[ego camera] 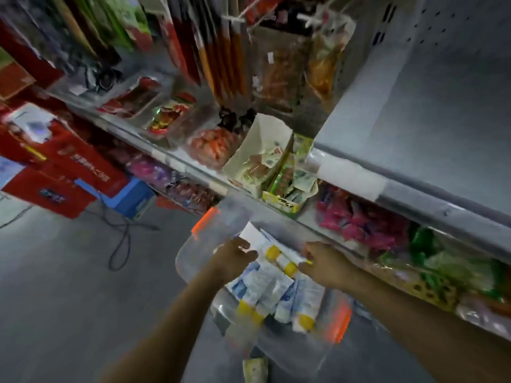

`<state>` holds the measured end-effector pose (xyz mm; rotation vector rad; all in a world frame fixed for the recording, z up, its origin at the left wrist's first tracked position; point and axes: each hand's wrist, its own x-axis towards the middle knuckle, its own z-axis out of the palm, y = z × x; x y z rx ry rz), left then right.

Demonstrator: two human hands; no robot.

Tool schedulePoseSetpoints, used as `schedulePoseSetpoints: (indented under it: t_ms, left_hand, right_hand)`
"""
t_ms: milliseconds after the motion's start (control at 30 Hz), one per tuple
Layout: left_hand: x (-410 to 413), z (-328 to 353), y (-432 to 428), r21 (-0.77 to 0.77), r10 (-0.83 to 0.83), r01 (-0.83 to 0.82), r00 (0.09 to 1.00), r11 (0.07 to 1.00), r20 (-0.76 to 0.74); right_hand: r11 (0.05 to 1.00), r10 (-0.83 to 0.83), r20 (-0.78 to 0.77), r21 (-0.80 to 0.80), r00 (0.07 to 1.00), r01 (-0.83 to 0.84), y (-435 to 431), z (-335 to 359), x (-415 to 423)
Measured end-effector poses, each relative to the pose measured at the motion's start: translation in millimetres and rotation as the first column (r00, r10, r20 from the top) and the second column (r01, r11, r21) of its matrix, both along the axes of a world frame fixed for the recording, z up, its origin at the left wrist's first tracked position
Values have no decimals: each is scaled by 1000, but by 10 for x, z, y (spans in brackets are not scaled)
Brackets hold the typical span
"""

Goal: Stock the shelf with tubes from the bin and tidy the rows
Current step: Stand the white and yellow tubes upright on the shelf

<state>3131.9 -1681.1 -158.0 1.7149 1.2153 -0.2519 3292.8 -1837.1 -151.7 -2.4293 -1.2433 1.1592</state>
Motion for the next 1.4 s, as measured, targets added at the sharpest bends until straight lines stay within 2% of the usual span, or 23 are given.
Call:
schedulePoseSetpoints:
  t_ms: [100,233,333,400,467,600,700,800,900,1033,1200,1333,1400]
  left_hand:
    - [258,-618,95,-75,-50,47,998,996,-39]
    - [633,-1178,84,37,-238,240,969,970,-65]
    - [787,-1313,119,75,-480,511,842,857,-245]
    - [796,-1318,136,62,-506,545,809,836,-299]
    - [774,-1358,134,81,-456,496,842,864,-287]
    - [729,-1501,115,93,-269,297,935,950,-232]
    - [653,-1624,112,93,11,9,978,996,-209]
    - [582,-1708,143,50,130,-123,978,991,-164]
    - [510,-1701,155,6,213,-214,970,977,-118]
    - [411,-1454,25,-167,435,-435,900,885,-43]
    - [298,-910,-316,-263,438,-412,898,872,49]
    - [309,-232,-778,-361,469,-392,870,846,154]
    - [308,100,-1060,-379,464,-363,858,851,221]
  right_hand:
    - [987,-74,17,-140,997,75,169,-752,34]
    - [962,-120,149,-227,982,152,278,-1344,-6]
    - [979,-18,370,-181,929,91,347,-1561,-150]
    - [984,22,476,-166,879,65,350,-1694,-222]
    - [977,41,468,-205,883,63,350,-1758,-274]
    - [987,22,509,-150,861,63,370,-1788,-303]
    - [995,-7,525,-77,851,55,385,-1779,-310]
    - [994,-16,423,-92,906,61,357,-1804,-256]
    - [985,-148,323,-38,935,170,325,-1800,-192]
    - [960,-256,177,-65,950,271,236,-1489,-216]
    - [911,-407,21,-60,913,408,-143,-907,-217]
    - [838,-536,-89,60,839,542,-550,-336,-202]
    - [817,-547,-128,130,827,561,-799,-39,-196]
